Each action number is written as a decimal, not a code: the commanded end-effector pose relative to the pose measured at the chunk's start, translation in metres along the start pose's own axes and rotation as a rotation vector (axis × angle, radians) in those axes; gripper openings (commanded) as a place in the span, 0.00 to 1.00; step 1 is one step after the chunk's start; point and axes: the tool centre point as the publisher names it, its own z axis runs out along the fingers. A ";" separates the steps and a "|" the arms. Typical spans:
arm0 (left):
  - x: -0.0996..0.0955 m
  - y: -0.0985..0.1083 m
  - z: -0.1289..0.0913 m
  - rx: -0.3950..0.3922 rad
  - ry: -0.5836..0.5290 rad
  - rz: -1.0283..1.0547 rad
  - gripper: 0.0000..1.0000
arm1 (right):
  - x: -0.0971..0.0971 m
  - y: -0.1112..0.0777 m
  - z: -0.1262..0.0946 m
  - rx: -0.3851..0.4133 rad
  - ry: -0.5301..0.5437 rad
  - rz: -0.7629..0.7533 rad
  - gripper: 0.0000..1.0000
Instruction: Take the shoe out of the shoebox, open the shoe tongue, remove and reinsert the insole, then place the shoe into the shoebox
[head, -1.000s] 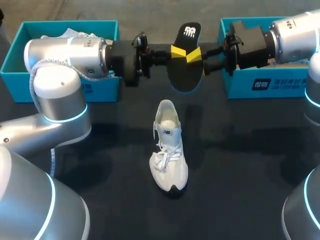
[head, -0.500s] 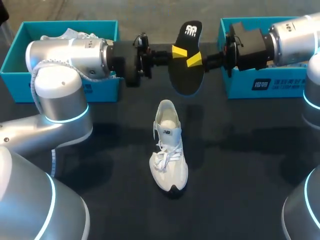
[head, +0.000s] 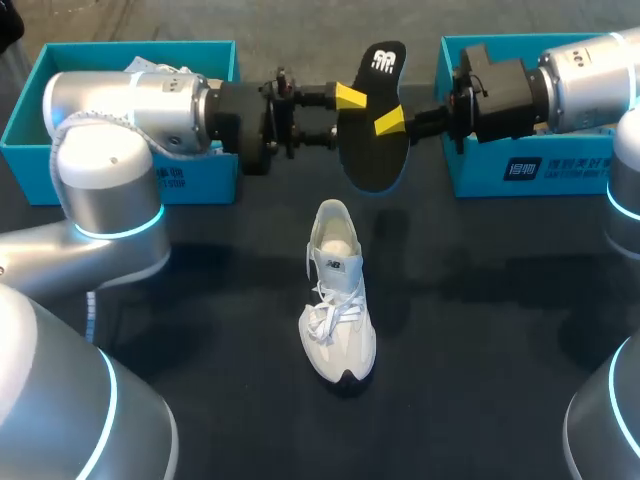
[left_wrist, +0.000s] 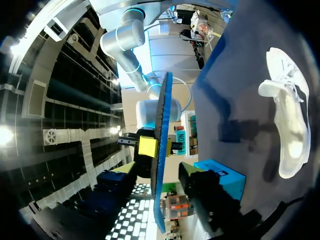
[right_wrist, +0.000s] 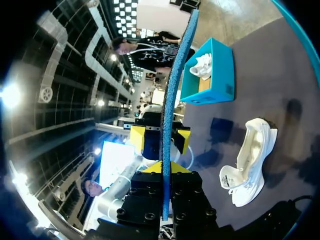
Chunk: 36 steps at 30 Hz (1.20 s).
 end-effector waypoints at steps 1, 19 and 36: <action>0.001 0.000 -0.029 0.049 0.038 0.002 1.00 | 0.000 0.001 -0.006 0.011 -0.016 -0.018 0.00; 0.022 -0.015 -0.089 0.287 0.274 0.043 1.00 | -0.005 0.010 -0.007 0.067 -0.036 -0.298 0.00; 0.032 -0.012 -0.124 0.430 0.422 0.065 1.00 | -0.001 0.009 -0.004 0.076 0.017 -0.476 0.00</action>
